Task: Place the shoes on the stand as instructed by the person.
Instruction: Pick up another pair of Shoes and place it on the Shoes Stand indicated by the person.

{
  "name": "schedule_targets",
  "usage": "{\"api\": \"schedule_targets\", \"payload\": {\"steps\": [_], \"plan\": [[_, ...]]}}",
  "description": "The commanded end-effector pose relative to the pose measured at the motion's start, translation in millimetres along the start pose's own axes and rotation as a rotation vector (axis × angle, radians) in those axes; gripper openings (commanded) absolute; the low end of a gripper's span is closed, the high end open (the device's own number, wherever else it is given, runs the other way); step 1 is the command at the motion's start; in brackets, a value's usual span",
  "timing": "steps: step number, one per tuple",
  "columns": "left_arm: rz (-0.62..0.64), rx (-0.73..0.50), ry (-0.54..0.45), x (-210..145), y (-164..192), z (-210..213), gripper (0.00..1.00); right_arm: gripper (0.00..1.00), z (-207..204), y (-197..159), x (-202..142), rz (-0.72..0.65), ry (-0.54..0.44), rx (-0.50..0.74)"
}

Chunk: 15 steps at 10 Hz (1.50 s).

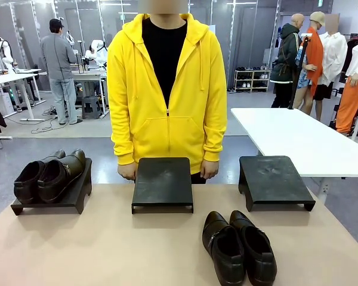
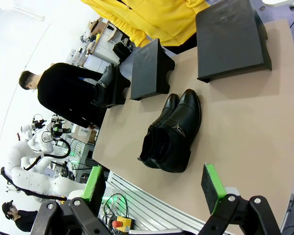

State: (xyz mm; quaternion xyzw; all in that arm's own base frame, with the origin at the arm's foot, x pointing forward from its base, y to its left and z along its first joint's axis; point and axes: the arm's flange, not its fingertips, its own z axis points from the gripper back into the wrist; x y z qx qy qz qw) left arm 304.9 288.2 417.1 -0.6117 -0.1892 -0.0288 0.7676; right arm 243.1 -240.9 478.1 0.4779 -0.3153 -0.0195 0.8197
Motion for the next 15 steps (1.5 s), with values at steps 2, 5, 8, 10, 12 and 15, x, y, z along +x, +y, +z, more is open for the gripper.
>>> {"api": "schedule_targets", "payload": {"steps": [2,5,8,10,12,15], "plan": [[-0.005,-0.003,0.015,-4.8,-3.6,-3.0,1.00,1.00,1.0,1.0,0.0,0.008,-0.007,0.012],[-0.005,-0.003,0.015,-4.8,-3.6,-3.0,1.00,1.00,1.0,1.0,0.0,0.008,-0.007,0.012],[-0.005,-0.003,0.015,-4.8,-3.6,-3.0,1.00,1.00,1.0,1.0,0.0,0.008,-0.007,0.012],[-0.005,-0.003,0.015,-4.8,-3.6,-3.0,1.00,1.00,1.0,1.0,0.0,0.008,-0.007,0.012],[-0.005,-0.003,0.015,-4.8,-3.6,-3.0,1.00,1.00,1.0,1.0,0.0,0.008,-0.007,0.012],[-0.005,-0.003,0.015,-4.8,-3.6,-3.0,1.00,1.00,1.0,1.0,0.0,0.008,-0.007,0.012]]}}
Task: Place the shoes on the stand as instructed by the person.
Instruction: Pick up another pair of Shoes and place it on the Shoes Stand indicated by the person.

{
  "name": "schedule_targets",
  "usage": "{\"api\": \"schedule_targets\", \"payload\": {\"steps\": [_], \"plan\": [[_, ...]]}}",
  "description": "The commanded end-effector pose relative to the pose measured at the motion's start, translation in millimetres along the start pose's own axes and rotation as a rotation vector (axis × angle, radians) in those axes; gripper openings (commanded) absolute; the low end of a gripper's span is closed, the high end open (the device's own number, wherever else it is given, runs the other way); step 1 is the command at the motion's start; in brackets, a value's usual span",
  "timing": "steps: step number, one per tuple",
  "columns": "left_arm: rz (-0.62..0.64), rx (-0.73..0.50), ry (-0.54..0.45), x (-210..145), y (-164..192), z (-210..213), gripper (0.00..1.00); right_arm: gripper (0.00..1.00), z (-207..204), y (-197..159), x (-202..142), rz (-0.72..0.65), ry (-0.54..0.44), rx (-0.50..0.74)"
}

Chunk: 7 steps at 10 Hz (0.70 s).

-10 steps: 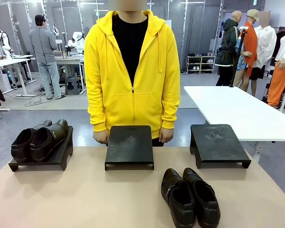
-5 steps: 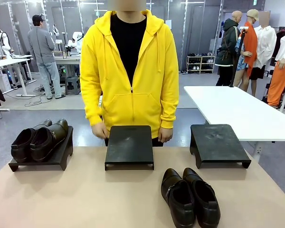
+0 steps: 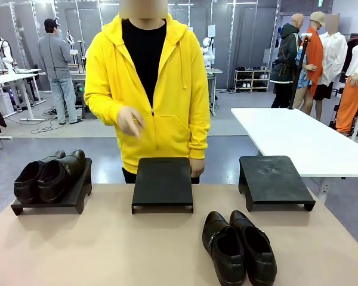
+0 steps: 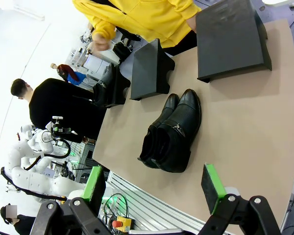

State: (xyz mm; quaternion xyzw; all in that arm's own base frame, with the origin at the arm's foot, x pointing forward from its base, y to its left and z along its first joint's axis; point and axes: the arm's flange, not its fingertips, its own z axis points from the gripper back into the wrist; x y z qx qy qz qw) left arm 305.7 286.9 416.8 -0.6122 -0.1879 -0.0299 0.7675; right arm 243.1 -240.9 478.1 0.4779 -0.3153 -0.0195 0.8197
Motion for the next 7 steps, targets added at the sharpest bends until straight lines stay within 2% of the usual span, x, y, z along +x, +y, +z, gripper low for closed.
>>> {"api": "schedule_targets", "payload": {"steps": [1,7], "plan": [[-0.005,-0.001,0.012,-5.2,-3.7,-1.5,1.00,1.00,1.0,1.0,0.0,0.008,-0.007,0.012],[-0.005,-0.001,0.012,-5.2,-3.7,-1.5,1.00,1.00,1.0,1.0,0.0,0.008,-0.007,0.012]]}}
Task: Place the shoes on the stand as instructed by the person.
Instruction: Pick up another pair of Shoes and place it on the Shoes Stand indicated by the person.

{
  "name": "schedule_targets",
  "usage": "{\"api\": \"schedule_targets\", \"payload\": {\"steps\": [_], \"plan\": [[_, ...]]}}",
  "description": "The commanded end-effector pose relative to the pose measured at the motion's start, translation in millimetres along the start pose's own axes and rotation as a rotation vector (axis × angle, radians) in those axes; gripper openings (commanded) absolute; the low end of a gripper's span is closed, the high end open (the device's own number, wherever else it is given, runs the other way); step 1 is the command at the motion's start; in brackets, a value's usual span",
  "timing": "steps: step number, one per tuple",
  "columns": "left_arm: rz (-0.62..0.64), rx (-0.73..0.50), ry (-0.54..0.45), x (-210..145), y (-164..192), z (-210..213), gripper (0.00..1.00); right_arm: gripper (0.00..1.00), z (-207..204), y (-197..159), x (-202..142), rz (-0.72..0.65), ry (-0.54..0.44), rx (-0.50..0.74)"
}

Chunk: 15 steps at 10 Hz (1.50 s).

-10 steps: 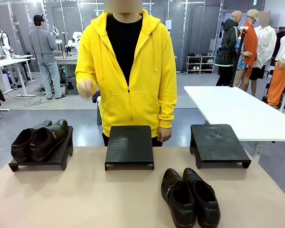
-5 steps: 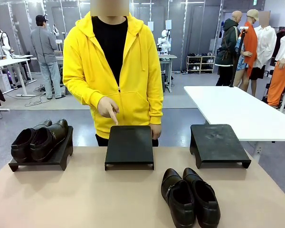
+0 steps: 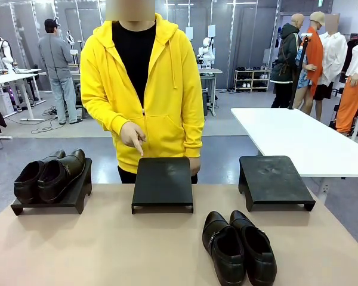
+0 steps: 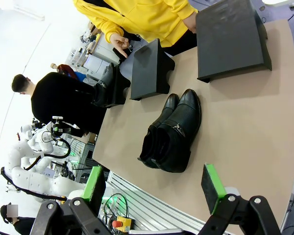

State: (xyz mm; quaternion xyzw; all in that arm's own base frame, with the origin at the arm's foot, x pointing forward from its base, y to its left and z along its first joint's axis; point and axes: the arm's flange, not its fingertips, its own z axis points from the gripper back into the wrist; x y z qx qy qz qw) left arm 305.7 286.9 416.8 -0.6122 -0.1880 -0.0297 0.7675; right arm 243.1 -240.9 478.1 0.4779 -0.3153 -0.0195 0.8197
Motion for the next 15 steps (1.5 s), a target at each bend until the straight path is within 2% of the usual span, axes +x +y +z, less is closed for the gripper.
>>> {"api": "schedule_targets", "payload": {"steps": [1,4,5,6,8,10,11,13,15], "plan": [[-0.005,-0.001,0.012,-5,-4,-2,1.00,1.00,1,1,0,0.008,-0.007,0.012],[-0.005,-0.001,0.012,-5,-4,-2,1.00,1.00,0,0,0,0.000,0.000,0.000],[-0.005,-0.001,0.012,-5,-4,-2,1.00,1.00,-5,34,5,0.065,0.088,-0.021],[-0.005,-0.001,0.012,-5,-4,-2,1.00,1.00,-24,63,12,0.070,0.178,-0.091],[-0.005,-0.001,0.012,-5,-4,-2,1.00,1.00,-77,122,26,0.120,0.346,-0.187],[-0.005,-0.001,0.012,-5,-4,-2,1.00,1.00,-128,167,34,0.141,0.469,-0.247],[-0.005,-0.001,0.012,-5,-4,-2,1.00,1.00,-164,182,34,0.198,0.535,-0.372],[-0.005,-0.001,0.012,-5,-4,-2,1.00,1.00,-225,199,22,0.250,0.602,-0.511],[-0.005,-0.001,0.012,-5,-4,-2,1.00,1.00,-281,197,-4,0.284,0.603,-0.710]]}}
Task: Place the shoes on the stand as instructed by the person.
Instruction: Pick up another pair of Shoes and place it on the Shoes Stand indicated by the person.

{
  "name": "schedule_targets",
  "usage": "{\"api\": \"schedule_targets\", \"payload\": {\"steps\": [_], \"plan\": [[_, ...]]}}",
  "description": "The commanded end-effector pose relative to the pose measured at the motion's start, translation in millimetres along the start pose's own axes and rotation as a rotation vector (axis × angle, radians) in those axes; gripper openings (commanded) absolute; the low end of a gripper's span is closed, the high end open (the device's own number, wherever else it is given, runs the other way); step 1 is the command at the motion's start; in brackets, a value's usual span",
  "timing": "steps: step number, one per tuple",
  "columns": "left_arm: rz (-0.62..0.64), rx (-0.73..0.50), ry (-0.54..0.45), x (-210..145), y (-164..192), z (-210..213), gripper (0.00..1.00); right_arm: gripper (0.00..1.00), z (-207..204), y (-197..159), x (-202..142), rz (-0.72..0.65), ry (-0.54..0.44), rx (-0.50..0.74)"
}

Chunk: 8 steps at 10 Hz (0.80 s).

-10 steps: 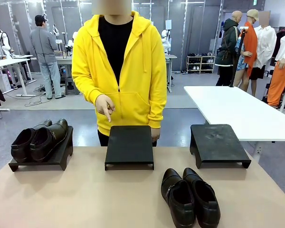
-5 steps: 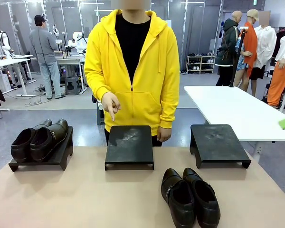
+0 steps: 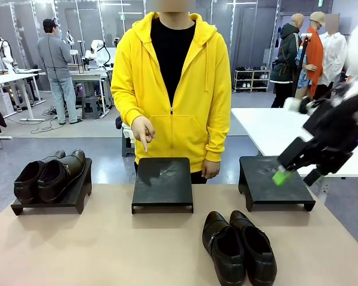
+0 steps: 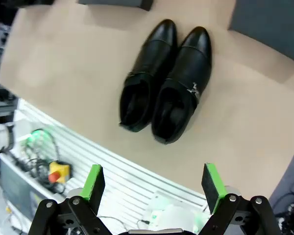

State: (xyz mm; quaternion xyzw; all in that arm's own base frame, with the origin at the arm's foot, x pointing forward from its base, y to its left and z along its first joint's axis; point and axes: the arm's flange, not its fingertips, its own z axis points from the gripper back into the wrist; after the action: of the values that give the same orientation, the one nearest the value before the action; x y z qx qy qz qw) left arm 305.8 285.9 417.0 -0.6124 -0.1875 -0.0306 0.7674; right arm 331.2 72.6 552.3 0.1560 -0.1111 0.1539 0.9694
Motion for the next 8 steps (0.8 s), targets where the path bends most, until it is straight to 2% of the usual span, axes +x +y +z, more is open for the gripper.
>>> {"api": "schedule_targets", "payload": {"steps": [1,2,4,8], "plan": [[-0.005,-0.001,0.010,-5,-3,-1,1.00,1.00,-44,15,5,-0.058,0.041,-0.138],[-0.005,-0.001,0.010,-5,-3,-1,1.00,1.00,-66,26,4,-0.067,0.027,-0.225],[-0.005,-0.001,0.010,-5,-3,-1,1.00,1.00,-103,38,2,-0.110,0.042,-0.248],[-0.005,-0.001,0.010,-5,-3,-1,1.00,1.00,-162,52,0,-0.080,0.119,-0.257]]}}
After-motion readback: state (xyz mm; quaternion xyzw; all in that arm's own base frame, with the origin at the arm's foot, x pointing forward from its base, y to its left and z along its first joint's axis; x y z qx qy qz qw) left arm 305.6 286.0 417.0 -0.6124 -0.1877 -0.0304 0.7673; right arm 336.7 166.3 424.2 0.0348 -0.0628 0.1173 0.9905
